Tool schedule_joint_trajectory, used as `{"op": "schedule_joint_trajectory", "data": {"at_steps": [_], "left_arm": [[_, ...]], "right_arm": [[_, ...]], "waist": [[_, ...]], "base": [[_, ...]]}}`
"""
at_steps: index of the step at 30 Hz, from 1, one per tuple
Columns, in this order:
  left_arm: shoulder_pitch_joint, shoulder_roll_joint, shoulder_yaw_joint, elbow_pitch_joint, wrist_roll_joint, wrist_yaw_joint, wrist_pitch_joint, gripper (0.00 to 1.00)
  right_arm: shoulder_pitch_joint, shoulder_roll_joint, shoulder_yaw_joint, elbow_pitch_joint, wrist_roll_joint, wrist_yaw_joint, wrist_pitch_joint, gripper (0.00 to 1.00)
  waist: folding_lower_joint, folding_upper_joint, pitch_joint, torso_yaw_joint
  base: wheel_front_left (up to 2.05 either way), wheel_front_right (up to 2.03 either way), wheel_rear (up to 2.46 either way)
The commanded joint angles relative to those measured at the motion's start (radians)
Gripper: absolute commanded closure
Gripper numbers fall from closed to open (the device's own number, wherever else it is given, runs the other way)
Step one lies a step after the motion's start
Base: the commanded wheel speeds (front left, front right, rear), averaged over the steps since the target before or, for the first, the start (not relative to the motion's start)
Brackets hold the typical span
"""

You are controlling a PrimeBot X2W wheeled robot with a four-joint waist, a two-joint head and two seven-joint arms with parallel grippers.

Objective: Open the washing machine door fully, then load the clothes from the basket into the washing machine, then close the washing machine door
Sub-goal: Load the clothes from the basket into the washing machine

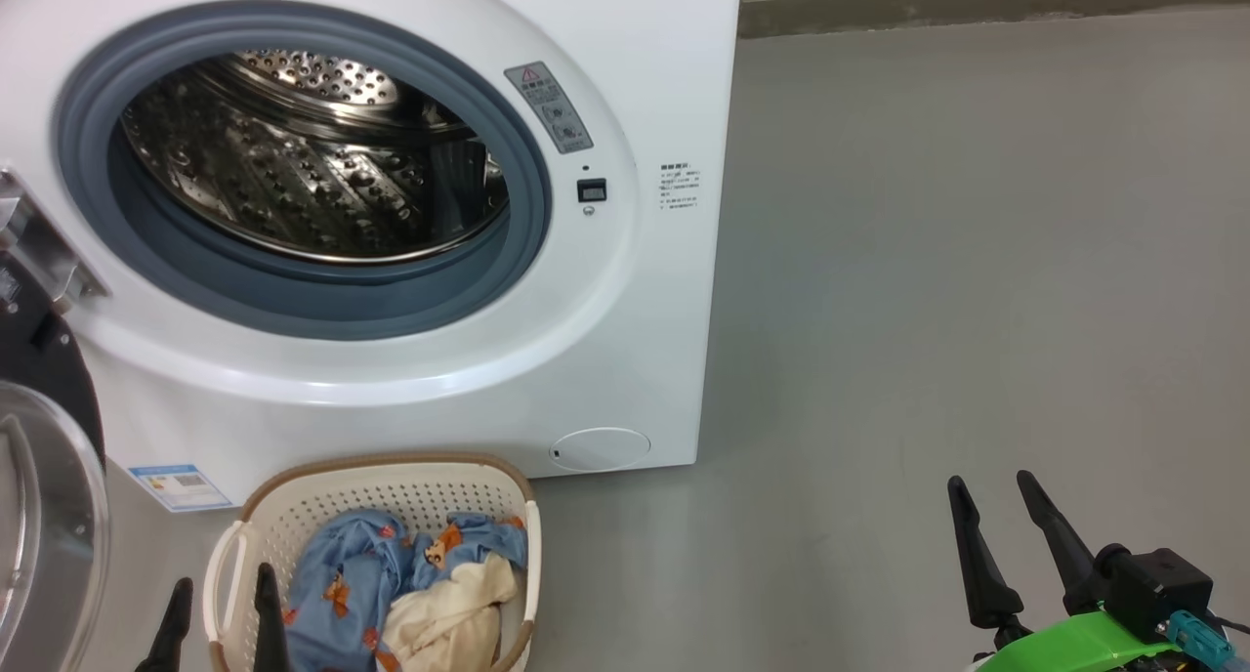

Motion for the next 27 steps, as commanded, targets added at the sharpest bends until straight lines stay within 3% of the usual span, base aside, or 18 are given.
{"op": "schedule_joint_trajectory", "data": {"at_steps": [1,27], "left_arm": [[-0.036,0.013,0.031,-0.029,0.008,0.006,-0.003,0.0],[-0.054,0.013,0.004,-0.013,-0.012,-0.004,-0.003,0.0]], "right_arm": [[-0.018,-0.01,0.022,-0.021,0.007,0.01,-0.012,0.0],[-0.031,-0.017,0.018,-0.006,0.013,0.01,-0.012,0.0]], "waist": [[0.0,-0.0001,0.005,0.001],[0.0,-0.0001,0.05,0.02]], "base": [[0.97,-0.97,0.0],[0.11,-0.11,0.0]]}}
